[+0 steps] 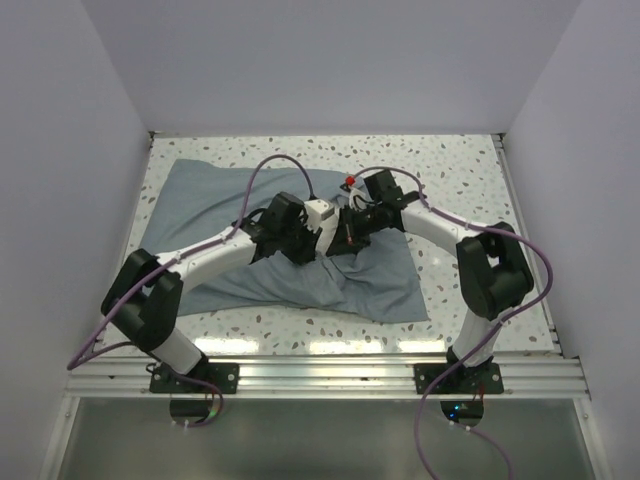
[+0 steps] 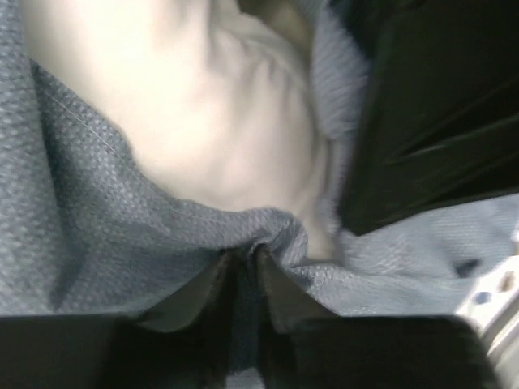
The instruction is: Put the pillow into the pillowcase
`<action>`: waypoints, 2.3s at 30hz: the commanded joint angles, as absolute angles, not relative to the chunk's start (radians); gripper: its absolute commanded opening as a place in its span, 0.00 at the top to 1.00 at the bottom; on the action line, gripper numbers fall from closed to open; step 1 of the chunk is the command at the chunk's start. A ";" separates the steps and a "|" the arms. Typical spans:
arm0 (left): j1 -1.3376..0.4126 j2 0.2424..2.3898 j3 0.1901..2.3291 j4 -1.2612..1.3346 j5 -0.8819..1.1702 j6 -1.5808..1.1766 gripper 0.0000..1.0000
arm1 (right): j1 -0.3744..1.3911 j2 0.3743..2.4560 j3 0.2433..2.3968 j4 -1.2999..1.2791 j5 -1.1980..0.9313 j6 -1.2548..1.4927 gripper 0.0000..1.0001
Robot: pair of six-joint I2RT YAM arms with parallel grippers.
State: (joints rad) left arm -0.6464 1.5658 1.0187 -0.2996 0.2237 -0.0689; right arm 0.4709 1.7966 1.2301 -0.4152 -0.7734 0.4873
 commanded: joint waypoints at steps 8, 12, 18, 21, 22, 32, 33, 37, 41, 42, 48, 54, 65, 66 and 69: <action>-0.612 1.333 0.997 -0.199 0.478 -0.006 1.00 | 0.469 1.741 1.258 -0.358 -0.727 0.495 1.00; -0.638 1.261 1.026 -0.192 0.635 -0.026 1.00 | 0.479 1.744 1.235 -0.235 -0.733 0.564 1.00; -0.680 1.314 0.962 -0.118 0.752 -0.077 1.00 | 0.535 1.779 1.190 -0.212 -0.866 0.549 0.83; -0.678 1.357 0.922 -0.123 0.750 -0.038 1.00 | 0.493 1.721 1.204 -0.450 -0.911 0.398 0.58; -0.678 1.359 0.911 -0.120 0.749 -0.031 1.00 | 0.445 1.680 1.206 -0.506 -0.910 0.315 0.53; -0.736 1.496 0.954 -0.115 0.548 0.047 0.40 | 0.244 1.652 1.425 -1.140 -0.646 -0.236 0.42; -0.736 1.508 0.968 -0.136 0.539 0.054 0.38 | 0.230 1.651 1.434 -1.158 -0.637 -0.256 0.40; -0.709 1.459 1.045 -0.273 0.477 0.144 0.29 | 0.206 1.602 1.439 -1.193 -0.522 -0.319 0.25; -0.519 1.318 1.029 -0.418 0.503 0.184 0.21 | 0.203 1.562 1.315 -1.174 -0.341 -0.348 0.21; -0.496 1.275 1.031 -0.498 0.489 0.204 0.21 | 0.202 1.563 1.289 -1.164 -0.298 -0.356 0.20; -0.319 1.216 0.944 -0.626 0.289 0.319 0.18 | 0.189 1.606 1.157 -1.103 -0.230 -0.367 0.19; -0.311 1.490 0.900 -0.508 0.271 0.365 0.15 | 0.124 1.675 1.164 -1.083 -0.242 -0.391 0.01; -0.526 2.063 1.552 -0.390 0.298 0.069 0.12 | -0.086 1.615 1.152 -1.089 -0.187 -0.543 0.01; -0.525 2.063 1.589 -0.391 0.299 0.075 0.11 | -0.101 1.603 1.144 -1.088 -0.180 -0.561 0.02; -0.511 2.001 1.574 -0.429 0.278 0.136 0.09 | -0.112 1.574 1.115 -1.043 -0.157 -0.590 0.02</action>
